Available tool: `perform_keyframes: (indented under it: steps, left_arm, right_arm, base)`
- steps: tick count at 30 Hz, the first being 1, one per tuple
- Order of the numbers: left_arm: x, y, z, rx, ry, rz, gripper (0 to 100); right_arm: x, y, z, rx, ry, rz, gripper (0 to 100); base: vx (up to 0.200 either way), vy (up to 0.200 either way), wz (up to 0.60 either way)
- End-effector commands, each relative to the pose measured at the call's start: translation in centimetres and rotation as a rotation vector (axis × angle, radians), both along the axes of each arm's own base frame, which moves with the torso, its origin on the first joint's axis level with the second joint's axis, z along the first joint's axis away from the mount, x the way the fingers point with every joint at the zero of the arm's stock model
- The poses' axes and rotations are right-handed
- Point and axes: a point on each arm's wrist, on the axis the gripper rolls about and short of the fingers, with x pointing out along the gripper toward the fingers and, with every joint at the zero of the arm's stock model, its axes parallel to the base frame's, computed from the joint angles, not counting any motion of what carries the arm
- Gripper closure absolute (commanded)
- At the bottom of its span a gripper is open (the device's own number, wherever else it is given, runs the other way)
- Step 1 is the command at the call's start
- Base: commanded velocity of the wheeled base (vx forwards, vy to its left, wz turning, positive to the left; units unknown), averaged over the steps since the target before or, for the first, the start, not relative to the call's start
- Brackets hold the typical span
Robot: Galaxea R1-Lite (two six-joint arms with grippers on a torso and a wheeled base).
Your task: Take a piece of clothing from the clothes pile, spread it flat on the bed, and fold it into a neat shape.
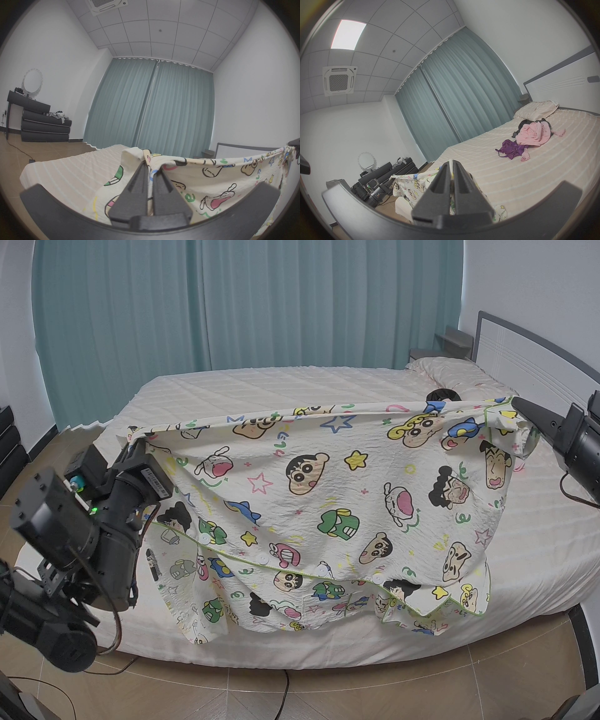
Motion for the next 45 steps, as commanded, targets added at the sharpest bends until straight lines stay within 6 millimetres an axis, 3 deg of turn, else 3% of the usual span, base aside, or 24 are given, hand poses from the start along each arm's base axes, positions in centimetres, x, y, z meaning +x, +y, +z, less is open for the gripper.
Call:
perform_keyframes:
  steps: [1, 7, 18, 20, 23, 24, 26, 28, 29, 35, 45]
  left_arm:
    - [3.9, -0.2, -2.1, 0.025, 0.056, 0.068, 100]
    - [7.3, 0.2, -2.6, 0.039, 0.089, 0.129, 100]
    - [12.5, 0.3, -4.5, 0.073, 0.178, 0.187, 100]
    - [13.1, 0.0, -5.0, 0.076, 0.189, 0.188, 100]
    - [14.8, -0.6, -7.1, 0.094, 0.230, 0.189, 100]
    - [14.8, -0.6, -7.1, 0.094, 0.230, 0.189, 100]
    - [15.2, -0.8, -7.7, 0.099, 0.240, 0.189, 100]
    - [15.2, -0.8, -7.7, 0.099, 0.240, 0.189, 100]
    - [15.1, -1.0, -7.8, 0.093, 0.242, 0.182, 100]
    - [14.8, -1.2, -8.0, 0.078, 0.245, 0.173, 100]
    - [16.2, -0.9, -6.7, 0.071, 0.236, 0.191, 100]
  right_arm:
    - [3.2, 0.3, -1.4, -0.017, 0.053, -0.035, 100]
    - [5.8, 0.2, -1.7, -0.018, 0.064, -0.067, 100]
    - [11.1, -0.1, -3.1, -0.023, 0.112, -0.137, 100]
    - [11.6, 0.0, -3.8, -0.024, 0.136, -0.137, 100]
    - [13.2, 0.3, -6.6, -0.041, 0.226, -0.135, 100]
    - [13.2, 0.3, -6.6, -0.041, 0.226, -0.135, 100]
    - [14.5, 0.6, -9.2, -0.059, 0.303, -0.132, 100]
    - [14.5, 0.6, -9.2, -0.059, 0.303, -0.132, 100]
    - [15.1, 1.1, -10.7, -0.046, 0.357, -0.117, 100]
    - [15.5, 3.1, -13.3, -0.010, 0.454, -0.069, 100]
    - [15.7, 3.9, -15.6, -0.023, 0.526, -0.052, 100]
  base:
    - [0.200, 0.000, 0.00]
    - [0.200, 0.000, 0.00]
    - [0.000, 0.000, 0.00]
    - [0.000, 0.000, 0.00]
    - [0.000, 0.000, 0.00]
    - [0.000, 0.000, 0.00]
    - [0.000, 0.000, 0.00]
    - [0.000, 0.000, 0.00]
    - [0.000, 0.000, 0.00]
    - [0.000, 0.000, 0.00]
    - [0.000, 0.000, 0.00]
